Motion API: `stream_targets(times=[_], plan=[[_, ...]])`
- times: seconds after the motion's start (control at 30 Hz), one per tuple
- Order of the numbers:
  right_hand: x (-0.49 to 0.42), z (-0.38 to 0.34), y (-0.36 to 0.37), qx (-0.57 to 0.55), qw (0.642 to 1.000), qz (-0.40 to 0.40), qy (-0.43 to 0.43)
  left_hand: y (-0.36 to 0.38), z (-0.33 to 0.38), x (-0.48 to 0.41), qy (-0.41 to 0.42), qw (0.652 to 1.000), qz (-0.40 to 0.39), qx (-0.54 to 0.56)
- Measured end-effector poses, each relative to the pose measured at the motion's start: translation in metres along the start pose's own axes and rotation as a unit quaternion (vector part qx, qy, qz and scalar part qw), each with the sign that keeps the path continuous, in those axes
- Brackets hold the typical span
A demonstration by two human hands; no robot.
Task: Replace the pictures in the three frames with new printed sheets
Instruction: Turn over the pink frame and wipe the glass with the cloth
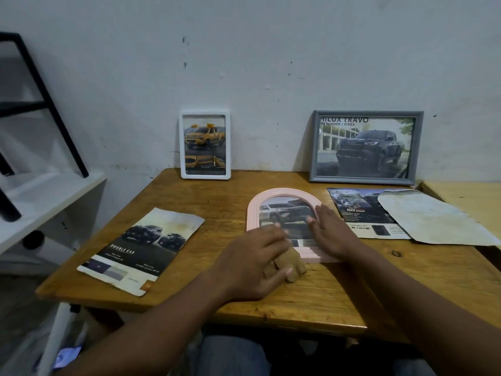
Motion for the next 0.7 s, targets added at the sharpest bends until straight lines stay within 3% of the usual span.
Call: stream_targets(times=[0.3,0.7], plan=[[0.000,0.005,0.011,0.060,0.997,-0.052,0.019,0.000,-0.031,0.012,-0.168,0.976,-0.104,-0.088],[0.000,0.006,0.010,0.067,0.997,-0.039,0.009,0.040,-0.078,-0.090,-0.330,0.928,-0.175,-0.007]])
Point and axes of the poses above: each hand's wrist, its own x-axis away from the middle knuckle, its own y-axis out of the palm, z = x × y, the point moved 6 cm from there along -x, towards the middle knuckle, and after that the axes turned 13 degrees about -y, right-handed, at the moved point
